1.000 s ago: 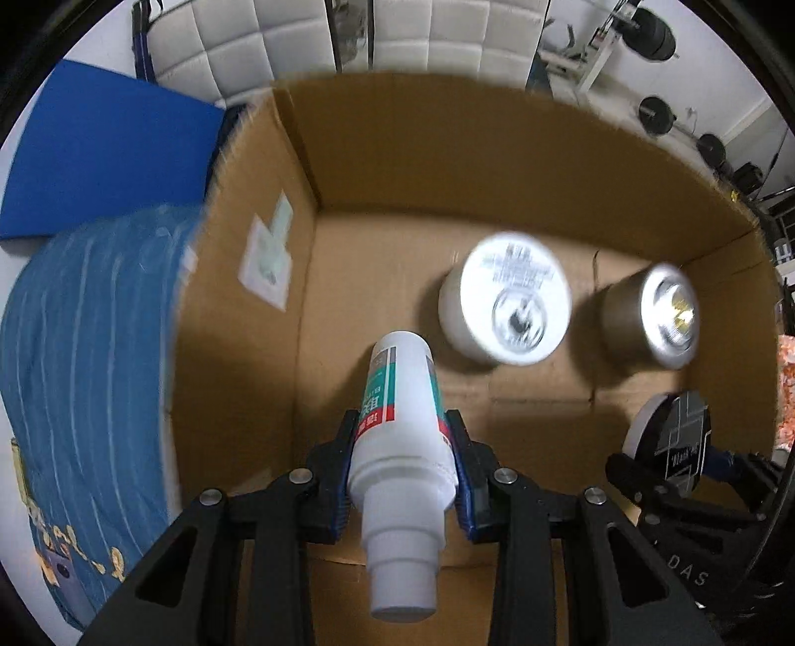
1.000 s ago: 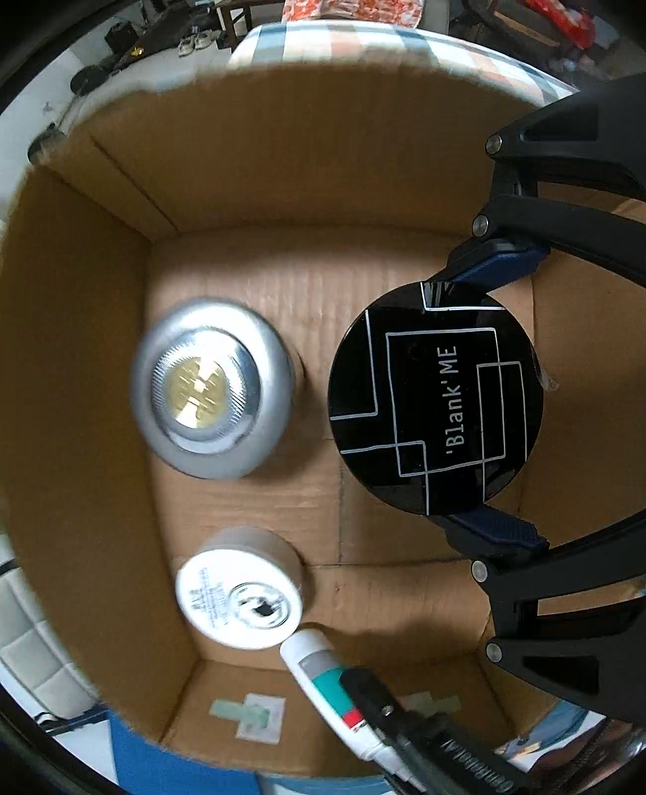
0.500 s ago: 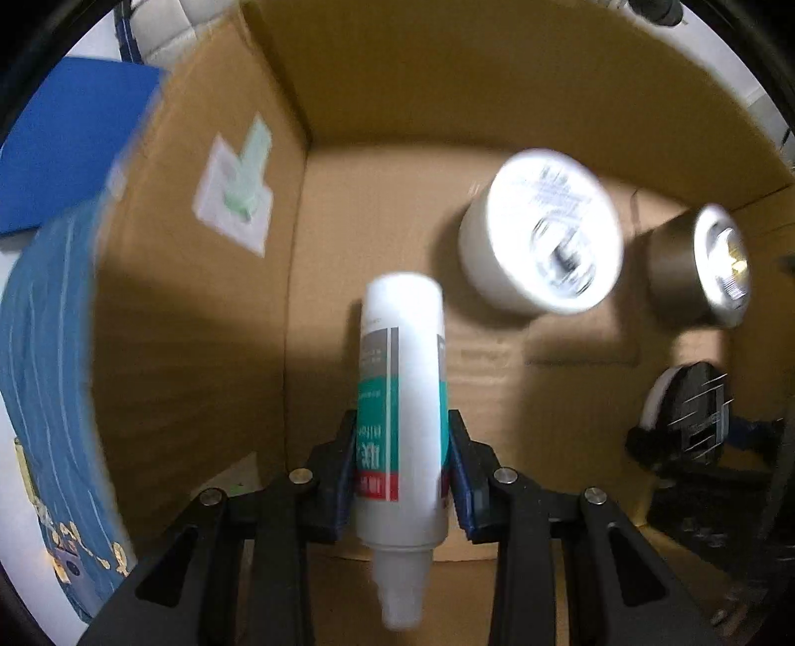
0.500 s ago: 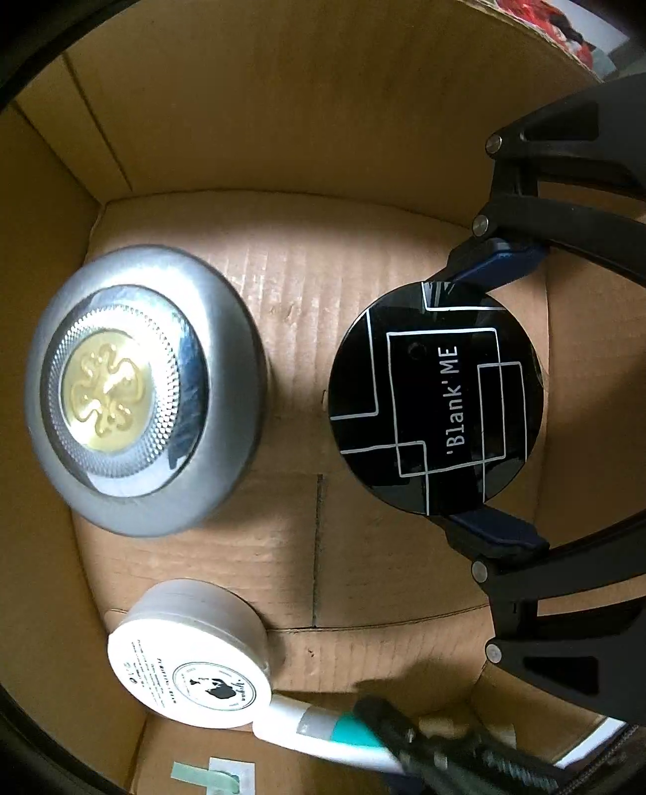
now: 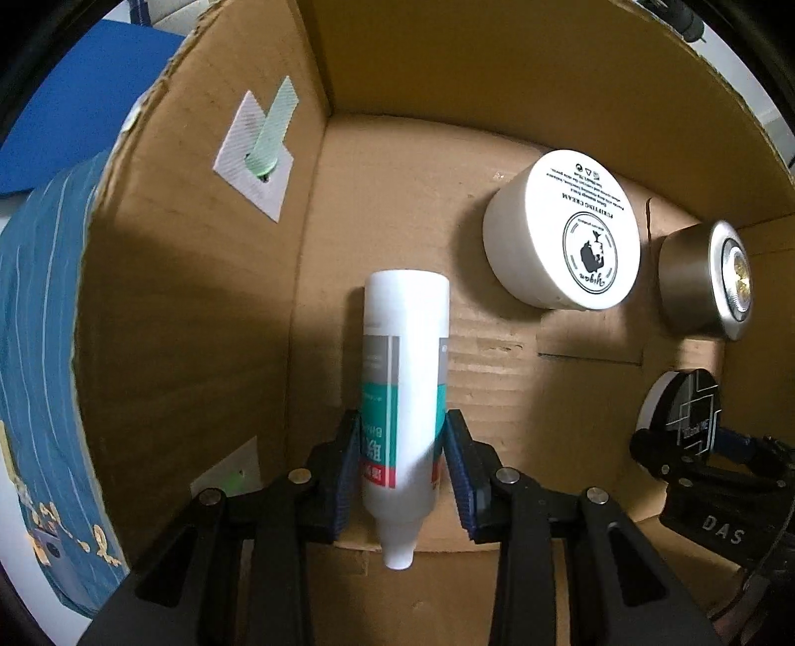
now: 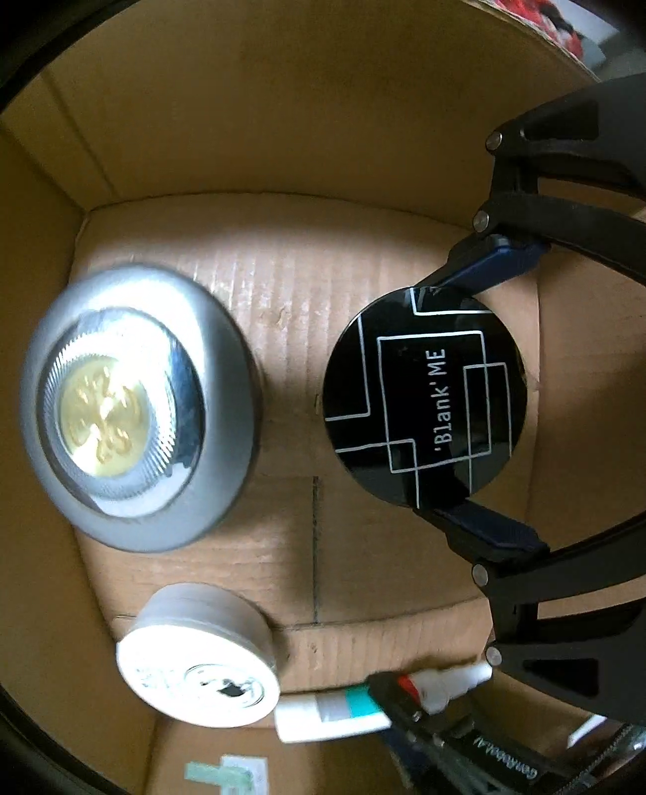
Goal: Organize rigid objects
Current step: 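Release the tin and bottle in the box, lift both tools away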
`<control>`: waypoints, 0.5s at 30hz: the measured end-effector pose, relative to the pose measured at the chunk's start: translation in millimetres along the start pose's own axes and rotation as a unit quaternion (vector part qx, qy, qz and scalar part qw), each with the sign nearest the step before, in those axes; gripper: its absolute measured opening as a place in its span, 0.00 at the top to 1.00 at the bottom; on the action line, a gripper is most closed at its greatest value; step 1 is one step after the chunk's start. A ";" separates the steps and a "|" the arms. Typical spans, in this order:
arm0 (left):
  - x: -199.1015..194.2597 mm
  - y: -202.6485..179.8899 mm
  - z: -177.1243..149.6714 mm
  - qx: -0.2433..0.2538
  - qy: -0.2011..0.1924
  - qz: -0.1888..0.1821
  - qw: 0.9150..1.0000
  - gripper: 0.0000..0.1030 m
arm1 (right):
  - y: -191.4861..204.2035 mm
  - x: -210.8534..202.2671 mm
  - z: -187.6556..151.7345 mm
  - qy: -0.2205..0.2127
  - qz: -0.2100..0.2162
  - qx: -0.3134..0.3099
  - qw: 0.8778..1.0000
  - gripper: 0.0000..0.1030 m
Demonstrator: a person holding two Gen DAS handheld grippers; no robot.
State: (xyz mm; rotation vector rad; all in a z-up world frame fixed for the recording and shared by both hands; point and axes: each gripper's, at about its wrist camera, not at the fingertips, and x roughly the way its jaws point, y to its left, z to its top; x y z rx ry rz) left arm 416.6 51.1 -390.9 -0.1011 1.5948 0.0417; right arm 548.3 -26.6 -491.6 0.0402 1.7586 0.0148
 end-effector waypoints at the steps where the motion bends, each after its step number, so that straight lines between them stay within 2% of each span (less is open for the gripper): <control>1: -2.1 0.2 0.4 -0.003 0.000 -0.003 1.000 0.68 | -2.6 -2.0 -1.2 -0.001 0.007 0.005 1.000 0.18; 3: -9.1 0.9 0.5 -0.009 -0.006 -0.008 1.000 0.66 | -5.0 -6.2 -4.5 -0.004 0.017 0.008 1.000 0.18; 6: -17.6 4.4 -1.4 -0.013 -0.017 -0.010 1.000 0.63 | -5.8 -14.8 -13.0 -0.015 0.020 0.003 1.000 0.10; 8: -26.4 2.0 -2.0 -0.016 -0.024 -0.014 0.999 0.60 | -4.0 -21.7 -19.0 -0.024 0.021 -0.004 0.999 0.10; 11: -38.9 0.7 -6.7 -0.018 -0.038 -0.021 0.999 0.52 | -1.4 -33.3 -29.4 -0.040 0.021 -0.010 0.999 0.05; 14: -56.5 -2.0 -12.0 -0.014 -0.062 -0.017 0.998 0.32 | 0.7 -46.4 -41.4 -0.057 0.018 -0.014 0.998 0.02; 15: -61.9 -3.3 -14.4 -0.012 -0.068 -0.010 0.998 0.18 | 1.4 -51.2 -45.8 -0.064 0.016 -0.015 0.998 0.02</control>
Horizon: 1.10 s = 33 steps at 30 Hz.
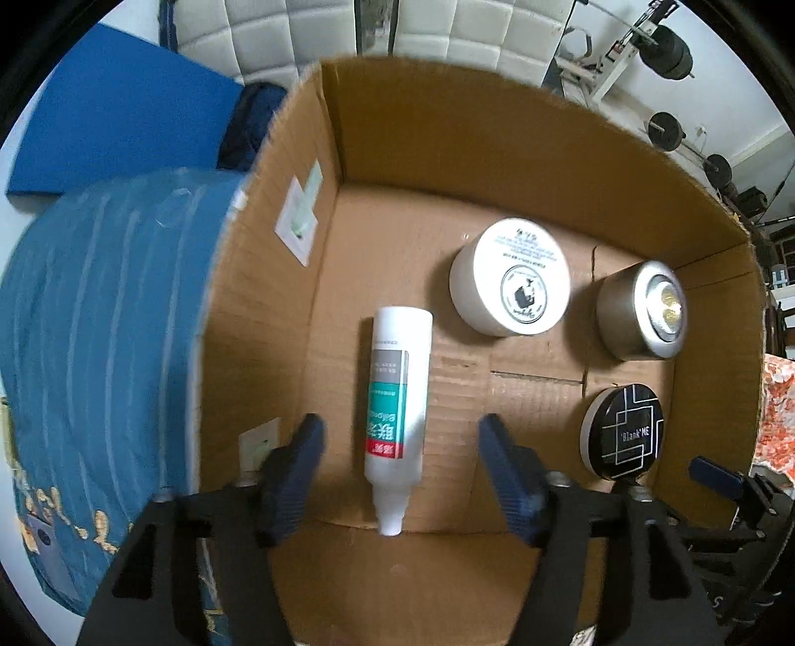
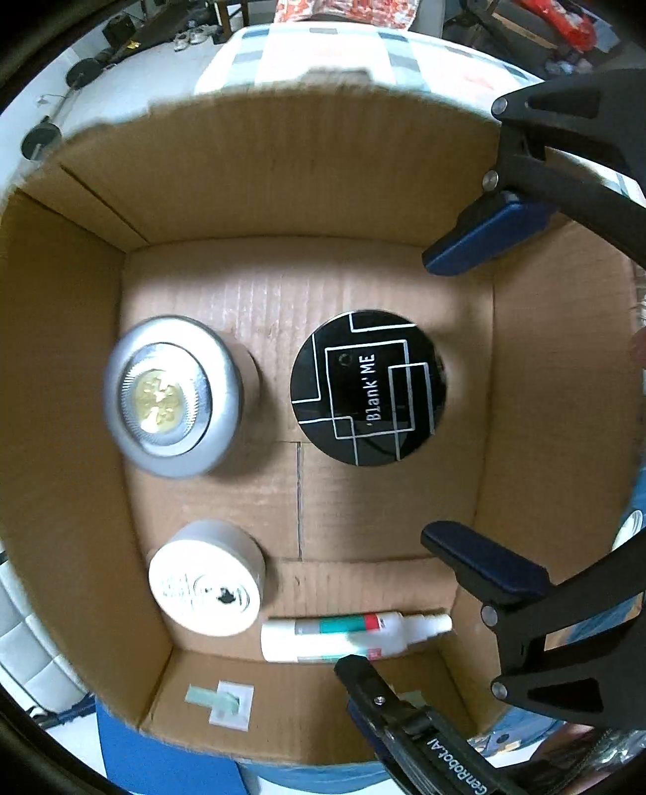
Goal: Organize rigid objects
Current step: 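Release the tin and bottle in the box, lift both tools away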
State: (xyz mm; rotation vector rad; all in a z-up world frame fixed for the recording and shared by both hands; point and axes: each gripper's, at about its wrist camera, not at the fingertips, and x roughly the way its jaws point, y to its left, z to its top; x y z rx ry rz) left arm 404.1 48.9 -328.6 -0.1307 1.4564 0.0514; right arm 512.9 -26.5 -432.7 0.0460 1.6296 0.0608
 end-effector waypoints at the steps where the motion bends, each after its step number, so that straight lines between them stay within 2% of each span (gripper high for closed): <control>1: -5.8 -1.4 -2.1 0.004 -0.008 0.006 1.000 0.10 | 1.3 -4.4 -4.1 -0.005 -0.002 -0.003 1.000 0.00; 3: -15.4 -3.3 -6.5 0.009 -0.018 0.011 1.000 0.05 | 2.7 -12.9 -11.1 -0.016 -0.007 -0.007 1.000 0.00; 7: -29.7 2.0 -28.6 0.020 -0.028 0.005 0.999 0.04 | -3.7 -26.0 -26.9 -0.023 0.003 -0.003 1.000 0.00; 12: -53.1 3.6 -55.1 0.038 -0.065 0.016 0.997 0.04 | -6.9 -43.3 -44.8 -0.041 -0.008 -0.009 0.999 0.00; 15: -80.1 4.3 -72.4 0.046 -0.097 0.022 0.994 0.04 | -10.6 -59.1 -63.5 -0.068 -0.013 -0.008 0.998 0.00; 24: -144.5 7.9 -116.2 0.038 -0.153 0.006 0.987 0.04 | -11.6 -125.7 -118.3 -0.146 -0.004 -0.006 0.989 0.00; 33: -208.1 10.6 -155.2 0.045 -0.213 0.005 0.976 0.04 | -5.8 -189.8 -169.3 -0.201 -0.002 -0.018 0.979 0.00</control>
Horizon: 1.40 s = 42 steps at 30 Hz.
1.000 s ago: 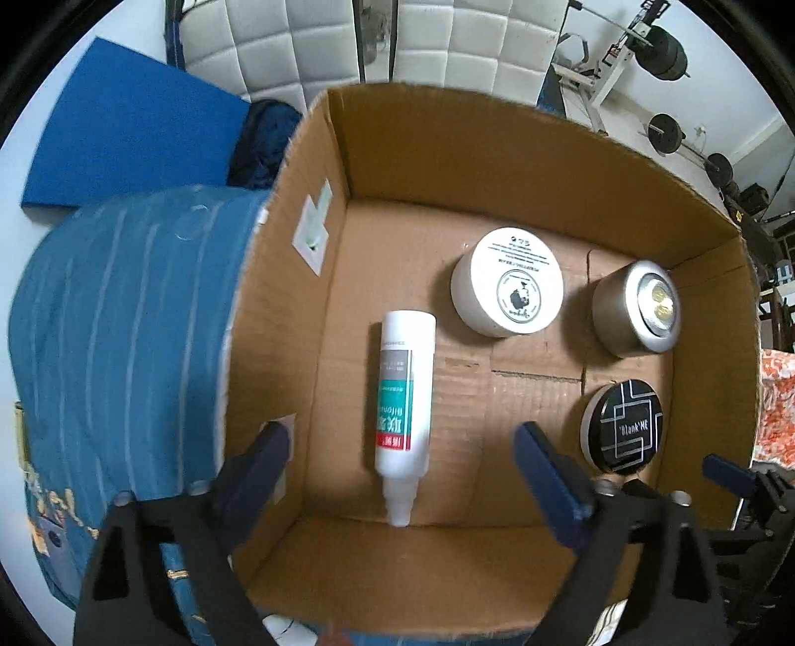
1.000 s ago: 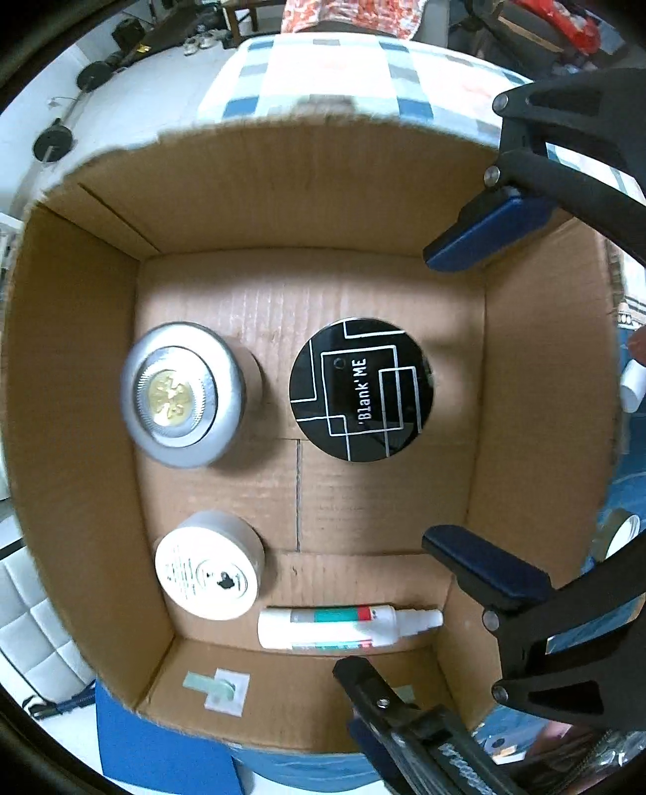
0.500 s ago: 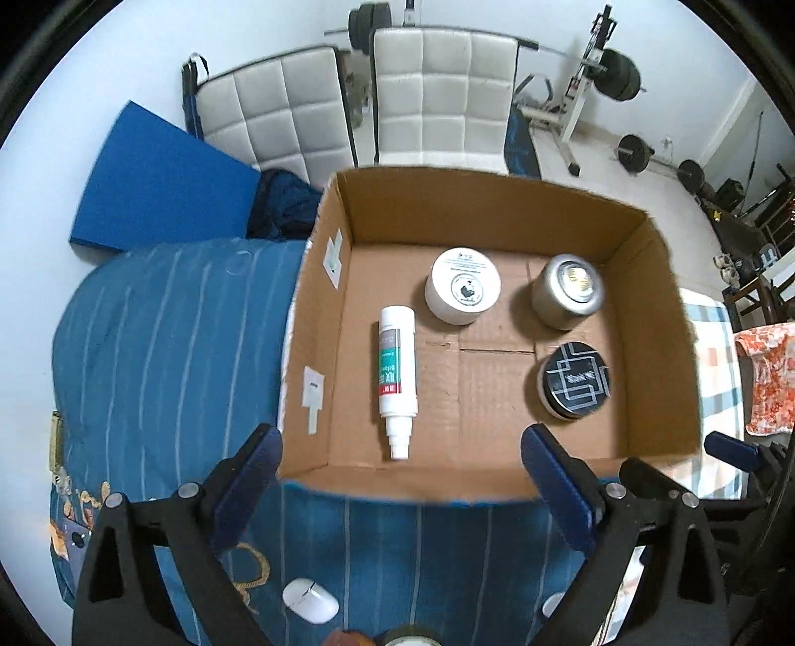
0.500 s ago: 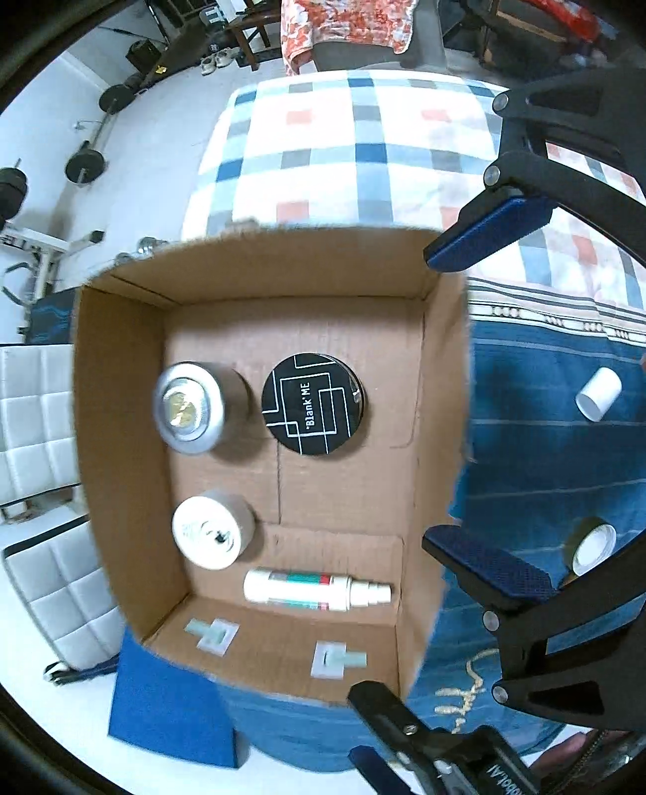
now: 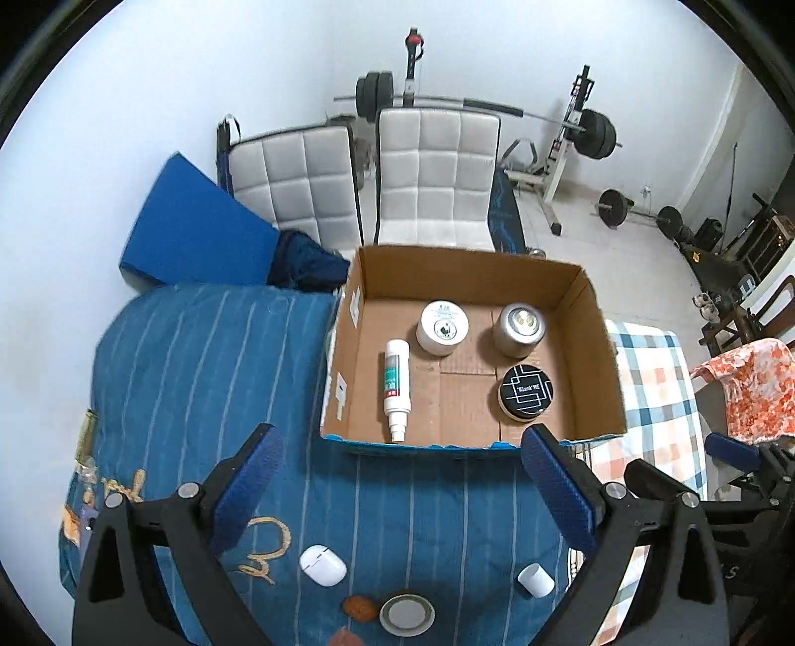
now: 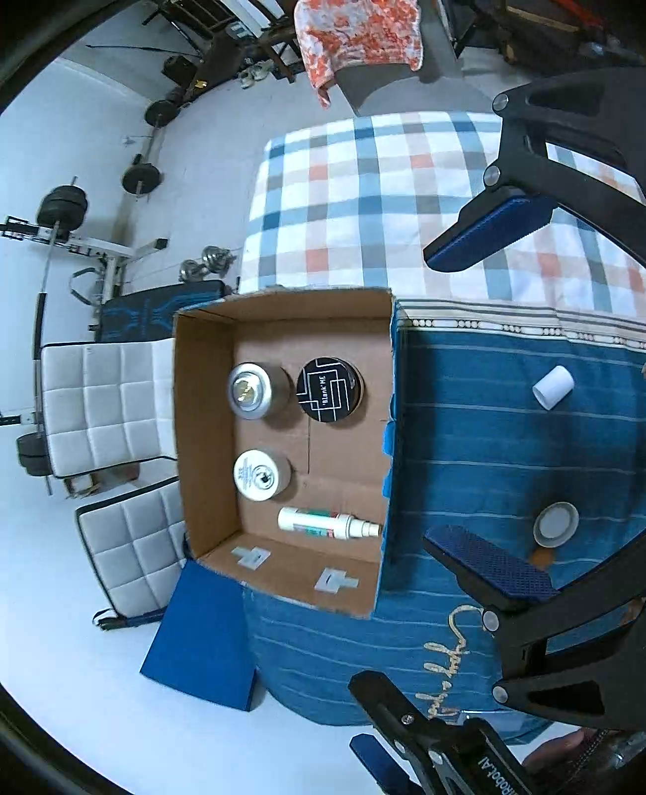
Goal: Organize rigid objects
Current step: 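Release the tin and bottle in the box, lift both tools away, then grasp the metal lid with the right tool while the left tool grasps the white earbud case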
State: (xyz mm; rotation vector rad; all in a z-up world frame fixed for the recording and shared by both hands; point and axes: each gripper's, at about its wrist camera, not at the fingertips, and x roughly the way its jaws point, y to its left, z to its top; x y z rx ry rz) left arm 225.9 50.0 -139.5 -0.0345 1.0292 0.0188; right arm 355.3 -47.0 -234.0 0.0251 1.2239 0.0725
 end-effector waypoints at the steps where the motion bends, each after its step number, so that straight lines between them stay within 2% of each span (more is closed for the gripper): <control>1: -6.6 0.2 -1.2 0.001 -0.004 0.000 1.000 0.04 | 0.0 -9.1 -2.3 -0.008 0.003 0.002 1.000 0.00; 8: -34.5 -1.4 -8.7 0.004 -0.017 -0.013 1.000 0.04 | 2.7 -51.7 -13.6 -0.035 0.019 0.003 0.999 0.00; 12: -34.9 3.1 -23.1 0.002 -0.006 -0.015 1.000 0.04 | 1.5 -48.7 -26.1 -0.015 0.023 0.001 1.000 0.00; 17: -2.0 19.0 -63.6 0.000 0.056 0.004 0.998 0.04 | -11.8 -1.3 -65.0 0.060 0.016 0.007 0.998 0.00; 21: 50.2 51.1 -110.5 -0.032 0.144 0.024 0.989 0.04 | -19.5 50.5 -104.5 0.131 0.027 0.024 0.991 0.00; 22: 64.8 62.6 -124.1 -0.046 0.168 0.032 0.984 0.04 | -15.2 65.2 -114.1 0.150 0.037 0.026 0.988 0.00; 26: 97.4 88.2 -162.1 -0.066 0.217 0.067 0.972 0.04 | 20.0 119.2 -140.5 0.208 0.078 0.032 0.975 0.00; 29: 115.4 101.9 -185.1 -0.080 0.244 0.081 0.963 0.04 | 57.1 153.7 -152.3 0.232 0.084 0.013 0.969 0.00; 35: 125.7 125.6 -205.4 -0.088 0.260 0.104 0.956 0.04 | 122.8 212.5 -168.5 0.283 0.067 -0.060 0.955 0.03; 39: 132.0 135.0 -207.1 -0.101 0.265 0.104 0.953 0.04 | 139.5 234.2 -179.2 0.303 0.057 -0.078 0.948 0.16; 42: 139.6 137.0 -201.9 -0.111 0.266 0.091 0.953 0.04 | 139.4 230.1 -176.8 0.286 0.045 -0.086 0.953 0.28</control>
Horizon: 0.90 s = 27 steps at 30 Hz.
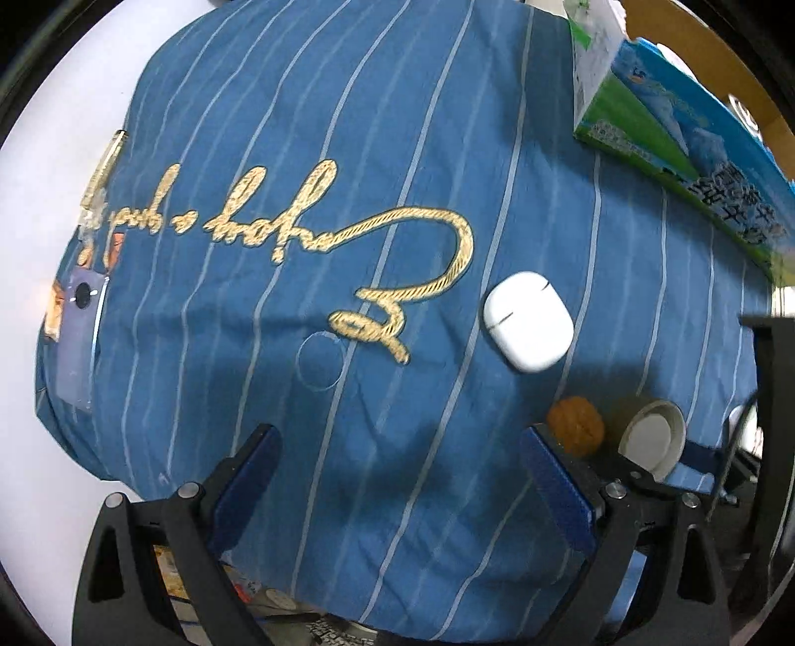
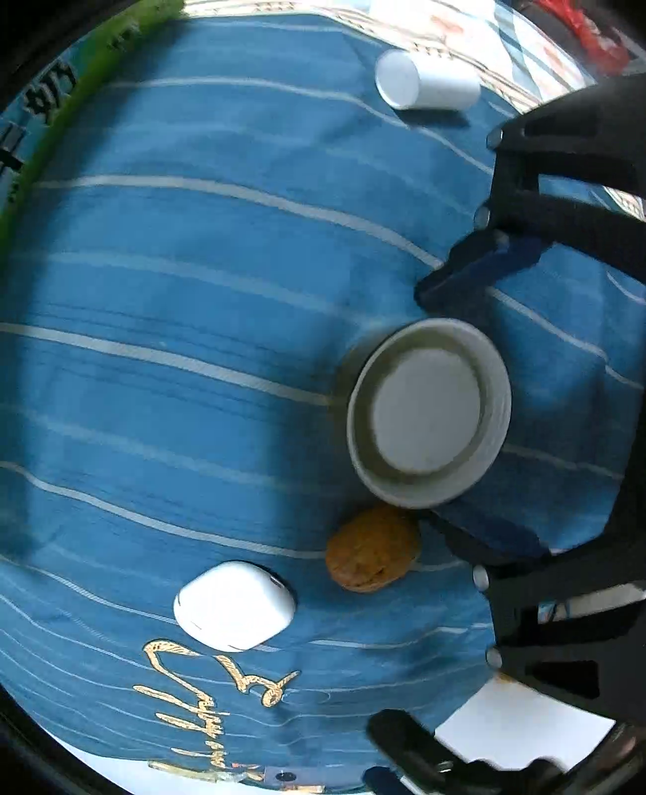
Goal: Organize rigid objects
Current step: 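Grasp the metal lid with the right tool while the left tool grasps the white earbud case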
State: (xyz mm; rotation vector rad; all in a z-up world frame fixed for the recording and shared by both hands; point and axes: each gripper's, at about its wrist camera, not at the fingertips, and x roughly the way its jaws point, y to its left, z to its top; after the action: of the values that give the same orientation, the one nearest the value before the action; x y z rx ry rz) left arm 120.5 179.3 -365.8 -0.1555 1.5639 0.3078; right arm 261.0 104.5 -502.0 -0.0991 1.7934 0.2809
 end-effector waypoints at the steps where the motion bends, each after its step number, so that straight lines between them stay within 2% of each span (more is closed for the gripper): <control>1: 1.5 -1.3 3.1 -0.001 0.000 -0.005 1.000 0.04 | -4.1 -1.5 0.0 0.001 -0.001 0.004 1.000 0.31; 6: 20.2 -15.6 29.2 -0.019 0.027 -0.068 0.997 0.04 | -41.7 -10.5 3.0 -0.002 -0.023 0.043 0.999 0.31; 9: 38.1 -25.0 44.3 -0.028 0.049 -0.092 0.994 0.05 | -65.9 -16.3 5.6 -0.005 -0.026 0.073 0.997 0.31; 11: 49.2 -29.6 51.1 -0.034 0.064 -0.101 0.992 0.10 | -79.4 -19.7 6.1 -0.008 -0.024 0.093 0.995 0.30; 12: 54.2 -32.2 53.6 -0.035 0.069 -0.106 0.991 0.22 | -86.4 -20.0 6.1 -0.004 -0.017 0.104 0.994 0.30; 13: 60.1 -34.8 55.5 -0.034 0.076 -0.103 0.991 0.40 | -91.5 -19.4 6.1 0.001 -0.004 0.112 0.994 0.30; 14: 65.9 -38.3 56.2 -0.029 0.083 -0.097 0.991 0.42 | -95.9 -19.1 5.7 0.003 0.010 0.122 0.992 0.30; 16: 63.4 -46.4 56.3 -0.008 0.070 -0.072 0.995 0.50 | -106.0 -19.6 5.0 0.005 0.033 0.141 0.989 0.29; 19: 59.8 -60.7 53.1 0.017 0.059 -0.059 0.996 0.50 | -113.4 -21.7 2.5 0.001 0.051 0.154 0.987 0.24; 21: 57.7 -72.5 49.5 0.034 0.050 -0.048 0.997 0.50 | -123.0 -23.0 -1.7 0.002 0.049 0.153 0.987 0.24; 25: 52.6 -90.9 44.0 0.056 0.037 -0.041 0.997 0.51 | -122.8 -20.9 -0.6 -0.001 0.030 0.157 0.987 0.22; 27: 51.7 -100.0 43.4 0.064 0.034 -0.037 0.997 0.51 | -110.7 -21.7 1.5 -0.011 0.008 0.154 0.988 0.26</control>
State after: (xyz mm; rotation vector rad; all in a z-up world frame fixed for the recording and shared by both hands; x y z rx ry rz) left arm 190.0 101.5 -426.6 -0.1242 1.6354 0.1449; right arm 291.6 -4.0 -496.5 0.1382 1.7946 0.0134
